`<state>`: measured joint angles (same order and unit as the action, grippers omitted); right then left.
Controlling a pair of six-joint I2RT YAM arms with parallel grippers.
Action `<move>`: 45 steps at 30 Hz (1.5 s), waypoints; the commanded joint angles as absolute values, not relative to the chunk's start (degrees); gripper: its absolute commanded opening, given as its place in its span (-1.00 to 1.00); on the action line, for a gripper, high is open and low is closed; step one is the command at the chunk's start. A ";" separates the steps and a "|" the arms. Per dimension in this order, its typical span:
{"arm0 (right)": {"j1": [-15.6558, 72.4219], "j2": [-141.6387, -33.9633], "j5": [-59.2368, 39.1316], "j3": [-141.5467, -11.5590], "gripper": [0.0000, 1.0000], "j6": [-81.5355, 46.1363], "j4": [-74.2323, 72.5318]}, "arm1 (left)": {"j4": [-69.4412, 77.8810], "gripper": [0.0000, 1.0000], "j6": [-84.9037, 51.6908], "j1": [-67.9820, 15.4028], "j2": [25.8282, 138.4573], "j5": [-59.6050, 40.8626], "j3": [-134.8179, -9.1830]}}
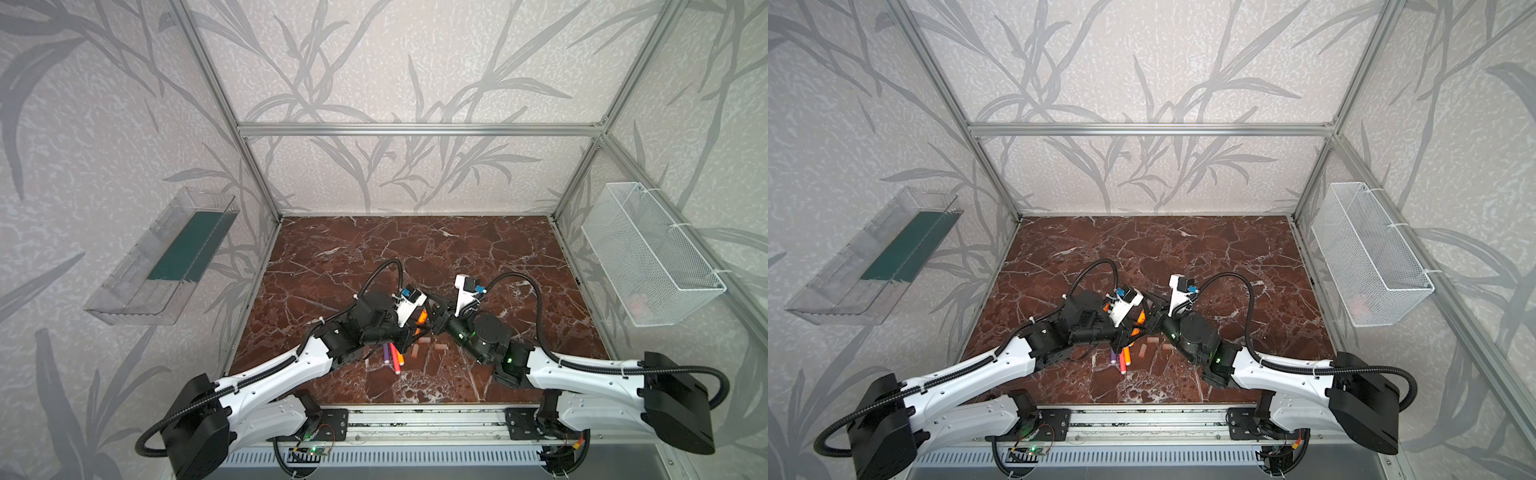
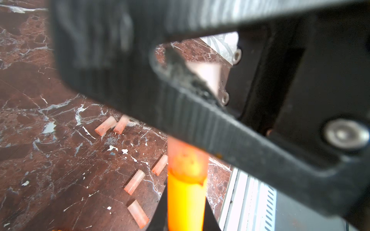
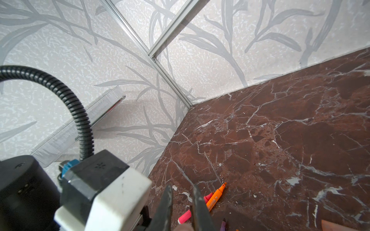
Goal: Insert the pens into the pen caps
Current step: 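Press the cap further onto the highlighter while the left gripper holds it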
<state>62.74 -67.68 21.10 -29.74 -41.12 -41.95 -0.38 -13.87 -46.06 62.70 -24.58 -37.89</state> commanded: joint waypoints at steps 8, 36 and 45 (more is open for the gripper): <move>77.53 -69.16 23.11 -35.77 -1.00 -51.84 -15.84 | 12.34 -1.00 -17.38 -41.27 61.55 0.74 -41.49; 74.53 -62.49 29.66 -34.54 -0.19 -33.83 -18.42 | 20.28 -1.00 -18.43 -50.89 61.19 -15.14 -33.85; 71.08 -65.23 27.82 -35.36 -0.21 -39.09 -16.76 | 23.99 -1.00 -19.07 -51.51 58.31 -17.74 -31.17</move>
<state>71.44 -63.72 31.24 -35.55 -37.43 -21.26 16.08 -18.26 -50.74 60.80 -15.99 -30.98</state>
